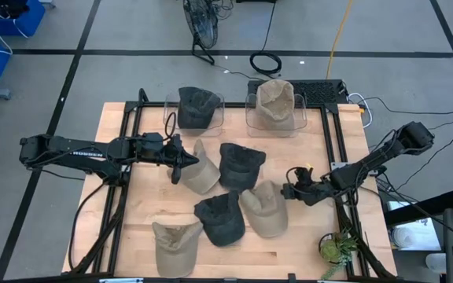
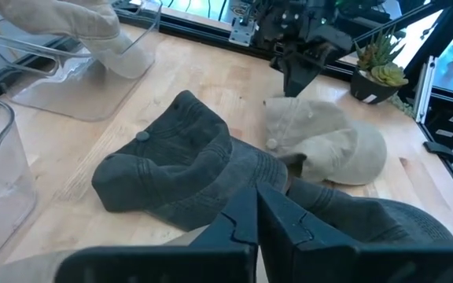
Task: Pick & Place hat
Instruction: Put the brown cap into the right transparent bin
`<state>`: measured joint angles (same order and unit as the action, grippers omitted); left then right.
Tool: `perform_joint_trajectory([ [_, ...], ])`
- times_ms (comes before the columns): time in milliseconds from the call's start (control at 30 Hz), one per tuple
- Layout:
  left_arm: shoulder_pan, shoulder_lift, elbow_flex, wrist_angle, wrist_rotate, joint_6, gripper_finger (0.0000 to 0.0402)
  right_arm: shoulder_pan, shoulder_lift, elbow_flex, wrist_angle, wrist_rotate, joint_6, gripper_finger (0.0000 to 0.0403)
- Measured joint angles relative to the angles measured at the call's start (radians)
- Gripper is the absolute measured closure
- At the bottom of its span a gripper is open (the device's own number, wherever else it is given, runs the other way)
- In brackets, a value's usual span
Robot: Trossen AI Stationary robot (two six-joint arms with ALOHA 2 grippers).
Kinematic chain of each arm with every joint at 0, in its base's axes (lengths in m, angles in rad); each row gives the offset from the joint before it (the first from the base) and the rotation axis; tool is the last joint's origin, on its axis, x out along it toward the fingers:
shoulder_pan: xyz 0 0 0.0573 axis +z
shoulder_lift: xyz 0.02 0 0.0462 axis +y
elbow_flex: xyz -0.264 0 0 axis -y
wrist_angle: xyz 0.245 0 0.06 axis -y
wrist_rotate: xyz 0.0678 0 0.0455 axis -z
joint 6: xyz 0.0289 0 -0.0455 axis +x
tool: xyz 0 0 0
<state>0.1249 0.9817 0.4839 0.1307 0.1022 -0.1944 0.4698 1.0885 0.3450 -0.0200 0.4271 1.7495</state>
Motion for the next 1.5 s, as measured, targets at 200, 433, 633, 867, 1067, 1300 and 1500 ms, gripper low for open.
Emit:
perform_joint_trajectory([
  [200,0.000,0.000,0.000,0.002,0.000,-0.001,0.0394,-0.001,-0.001,0.002,0.186,0.103,-0.131,0.0400],
  [433,0.000,0.000,0.000,0.002,0.003,-0.003,0.0396,-0.042,-0.001,0.114,0.178,0.177,-0.393,0.0402],
  [633,0.000,0.000,0.000,0.002,0.003,-0.003,0.0396,-0.119,-0.001,0.310,-0.041,0.183,-0.580,0.0402],
  [867,0.000,0.000,0.010,0.002,0.010,0.006,0.0398,-0.222,-0.001,0.493,-0.156,0.182,-0.834,0.0402],
  [1067,0.000,-0.001,0.040,0.002,0.033,0.040,0.0399,-0.338,-0.001,0.580,-0.156,0.178,-1.036,0.0403],
  [1300,0.000,-0.001,0.063,0.002,0.029,0.043,0.0398,-0.537,-0.001,0.634,-0.101,0.175,-1.243,0.0403],
  [1500,0.000,-0.001,0.064,0.002,-0.089,0.031,0.0397,-0.772,-0.001,0.638,-0.074,0.150,-1.368,0.0403],
])
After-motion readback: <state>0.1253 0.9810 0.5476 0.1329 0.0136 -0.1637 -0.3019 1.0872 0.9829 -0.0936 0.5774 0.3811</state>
